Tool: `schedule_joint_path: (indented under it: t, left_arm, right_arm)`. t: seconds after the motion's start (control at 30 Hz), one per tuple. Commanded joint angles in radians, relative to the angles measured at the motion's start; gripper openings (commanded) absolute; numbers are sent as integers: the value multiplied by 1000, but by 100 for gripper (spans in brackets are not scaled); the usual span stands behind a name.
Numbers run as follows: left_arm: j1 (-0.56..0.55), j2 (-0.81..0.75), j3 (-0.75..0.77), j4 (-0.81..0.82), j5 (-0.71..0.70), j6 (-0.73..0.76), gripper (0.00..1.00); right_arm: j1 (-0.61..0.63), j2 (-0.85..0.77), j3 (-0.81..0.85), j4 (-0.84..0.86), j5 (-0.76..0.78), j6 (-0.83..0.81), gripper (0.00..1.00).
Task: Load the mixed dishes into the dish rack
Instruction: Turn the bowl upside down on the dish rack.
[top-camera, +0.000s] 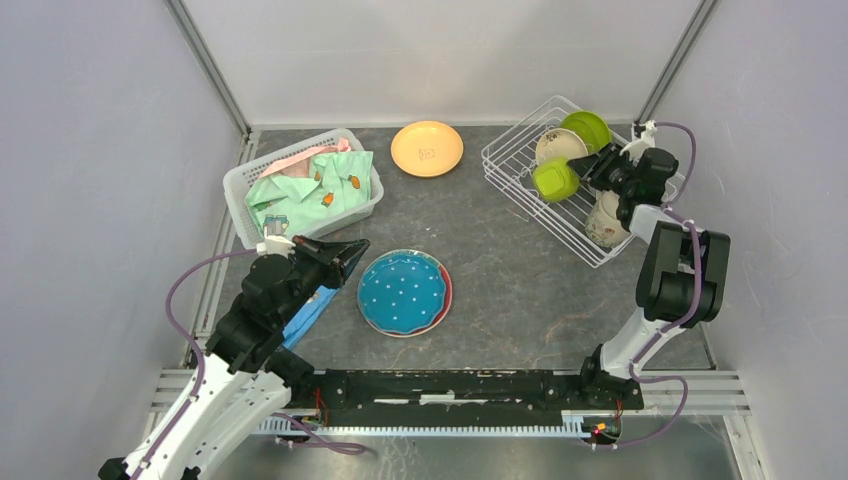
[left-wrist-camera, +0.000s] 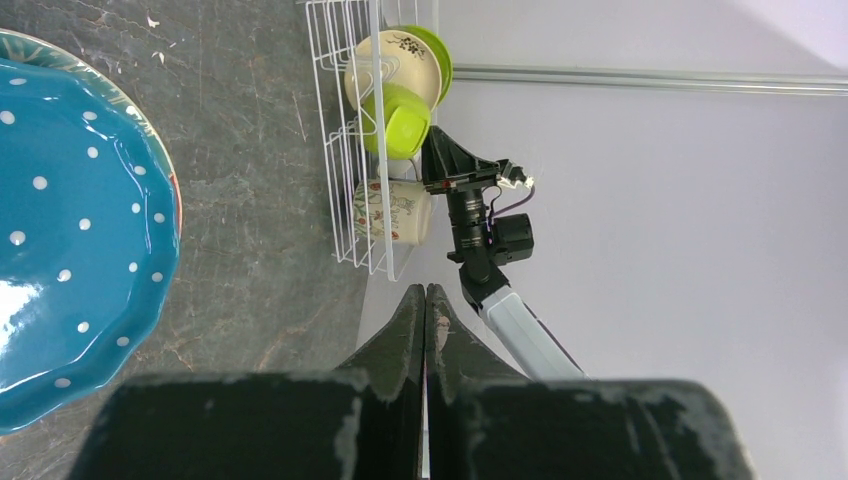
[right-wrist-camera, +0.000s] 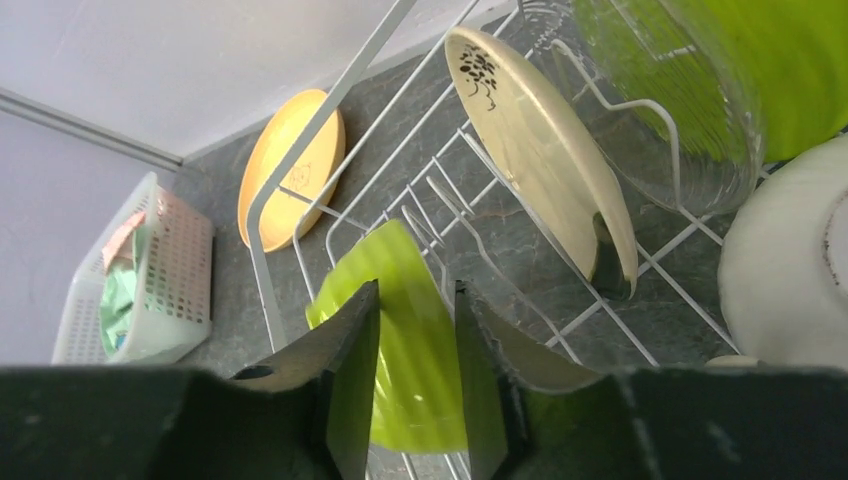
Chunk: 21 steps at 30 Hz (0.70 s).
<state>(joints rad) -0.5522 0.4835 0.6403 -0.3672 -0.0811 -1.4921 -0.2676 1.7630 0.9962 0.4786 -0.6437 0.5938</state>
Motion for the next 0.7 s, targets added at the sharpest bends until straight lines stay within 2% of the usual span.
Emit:
schedule_joint_path:
  t: [0.0,0.23,0.57,0.67]
  left_arm:
    - [-2,-5,6,2,-19,-21,2]
    - [-2,-5,8,2,-19,-21,2]
    - [-2,4,7,2,-13,-21,2]
    - [-2,13,11,1,-11,-21,2]
  right_arm:
    - [16,3,-35,-186,22,-86,42]
    - [16,3,-2,-252,24,-155,45]
    - [38,-38,110,-476,187,-340,46]
    - [63,-52,146,-588,273,-398,44]
